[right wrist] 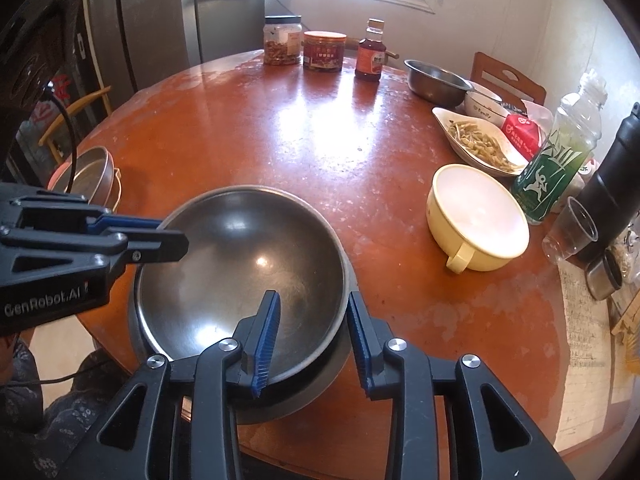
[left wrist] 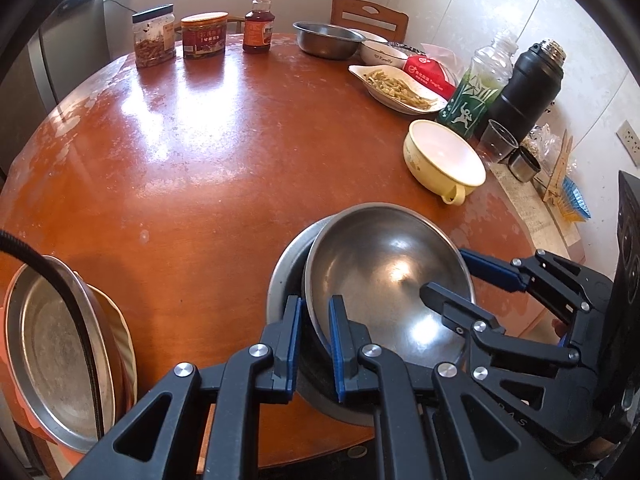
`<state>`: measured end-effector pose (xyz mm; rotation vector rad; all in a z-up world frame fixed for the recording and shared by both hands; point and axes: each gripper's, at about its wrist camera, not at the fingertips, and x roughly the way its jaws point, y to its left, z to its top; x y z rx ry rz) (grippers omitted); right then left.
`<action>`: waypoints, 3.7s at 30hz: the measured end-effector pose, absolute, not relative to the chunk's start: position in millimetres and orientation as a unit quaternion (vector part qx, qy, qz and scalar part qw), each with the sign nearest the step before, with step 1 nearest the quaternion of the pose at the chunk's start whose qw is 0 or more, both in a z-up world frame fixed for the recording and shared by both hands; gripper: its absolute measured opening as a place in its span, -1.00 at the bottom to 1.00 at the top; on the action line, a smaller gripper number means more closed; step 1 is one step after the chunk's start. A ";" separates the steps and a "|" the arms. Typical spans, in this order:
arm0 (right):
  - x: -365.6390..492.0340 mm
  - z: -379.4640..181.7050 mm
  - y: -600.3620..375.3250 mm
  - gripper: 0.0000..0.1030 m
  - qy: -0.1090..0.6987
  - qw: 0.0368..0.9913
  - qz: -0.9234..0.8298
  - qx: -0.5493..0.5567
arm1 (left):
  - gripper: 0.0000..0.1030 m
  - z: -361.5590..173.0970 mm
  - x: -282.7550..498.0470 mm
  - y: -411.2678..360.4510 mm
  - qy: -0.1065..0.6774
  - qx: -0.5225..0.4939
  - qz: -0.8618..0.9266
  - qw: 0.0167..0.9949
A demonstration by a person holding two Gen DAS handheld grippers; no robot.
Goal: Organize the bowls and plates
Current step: 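Lower the small steel bowl into the large steel bowl with the left tool, then open the left tool and withdraw it from the nested steel bowls, then move the left tool to the cream-yellow handled bowl and grasp its rim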
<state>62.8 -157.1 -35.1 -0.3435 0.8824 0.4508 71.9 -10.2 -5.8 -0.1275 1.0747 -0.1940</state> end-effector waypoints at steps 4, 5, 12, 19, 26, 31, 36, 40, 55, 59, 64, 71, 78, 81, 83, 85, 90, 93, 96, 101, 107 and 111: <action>60.8 -32.6 -157.1 -0.19 0.416 0.869 0.216 -0.162 | -0.72 -6.3 69.3 -12.3 0.513 -0.057 -0.094 0.852; 60.0 -32.5 -157.5 -0.18 0.415 0.869 0.215 -0.161 | -0.72 -6.4 68.7 -12.7 0.513 -0.057 -0.094 0.851; 57.6 -31.2 -160.9 -0.17 0.413 0.873 0.211 -0.153 | -0.71 -6.7 66.2 -11.0 0.515 -0.060 -0.094 0.850; 56.8 -28.4 -163.0 0.02 0.407 0.877 0.210 -0.145 | -0.70 2.4 61.2 -6.4 0.497 -0.058 -0.080 0.862; 53.6 -25.1 -167.4 0.03 0.401 0.881 0.207 -0.138 | -0.66 8.2 58.3 -5.3 0.490 -0.055 -0.073 0.867; 51.7 -16.8 -176.6 0.03 0.388 0.891 0.200 -0.123 | -0.41 14.9 55.6 -7.6 0.481 -0.051 -0.071 0.872; 50.4 -12.0 -185.4 0.08 0.381 0.898 0.190 -0.113 | -0.36 20.2 55.4 -14.0 0.476 -0.046 -0.072 0.876; 48.7 -9.5 -189.1 0.08 0.378 0.900 0.188 -0.109 | -0.29 24.6 54.5 -17.6 0.470 -0.041 -0.071 0.879; 45.8 -7.6 -206.6 0.09 0.372 0.904 0.188 -0.093 | -0.11 36.4 55.2 -35.9 0.459 -0.029 -0.070 0.885; 47.6 -7.5 -217.5 0.09 0.371 0.906 0.184 -0.084 | -0.10 36.9 61.8 -45.1 0.462 -0.025 -0.072 0.884; 57.8 -7.1 -238.0 0.10 0.372 0.910 0.171 -0.071 | -0.09 35.2 80.2 -61.6 0.469 -0.027 -0.081 0.879; 92.6 -4.5 -276.4 0.10 0.366 0.919 0.143 -0.038 | -0.09 32.5 122.0 -90.5 0.487 -0.028 -0.094 0.868; 145.8 -12.9 -307.7 0.10 0.368 0.922 0.119 0.000 | -0.09 22.9 179.2 -113.9 0.506 -0.022 -0.085 0.858; 167.3 -21.0 -313.8 0.09 0.379 0.918 0.114 0.003 | -0.09 15.0 198.7 -120.9 0.521 -0.023 -0.085 0.849; 177.5 -25.2 -313.9 0.05 0.385 0.916 0.112 -0.002 | -0.09 8.8 211.9 -125.5 0.526 -0.026 -0.085 0.846; 185.0 -28.4 -313.2 0.02 0.389 0.914 0.113 -0.003 | -0.09 2.5 222.4 -128.7 0.530 -0.025 -0.081 0.843; 200.8 -41.4 -310.3 -0.22 0.405 0.907 0.115 -0.008 | -0.11 -17.1 242.9 -137.1 0.548 -0.027 -0.079 0.832; 206.1 -48.6 -309.8 -0.30 0.414 0.903 0.119 -0.004 | -0.32 -20.5 245.2 -138.7 0.552 -0.038 -0.090 0.828; 208.3 -49.6 -305.9 -0.42 0.412 0.902 0.127 -0.005 | -0.53 -20.7 245.8 -141.9 0.552 -0.038 -0.102 0.827; 210.4 -50.4 -302.5 -0.49 0.411 0.903 0.128 -0.006 | -0.73 -21.8 246.4 -148.2 0.552 -0.035 -0.111 0.826; 206.9 -47.9 -301.8 -0.55 0.409 0.904 0.129 0.008 | -0.74 -16.1 240.5 -142.1 0.543 -0.046 -0.111 0.831; 199.2 -36.7 -295.3 -0.55 0.397 0.908 0.135 0.002 | -0.74 0.8 229.7 -133.7 0.526 -0.052 -0.112 0.842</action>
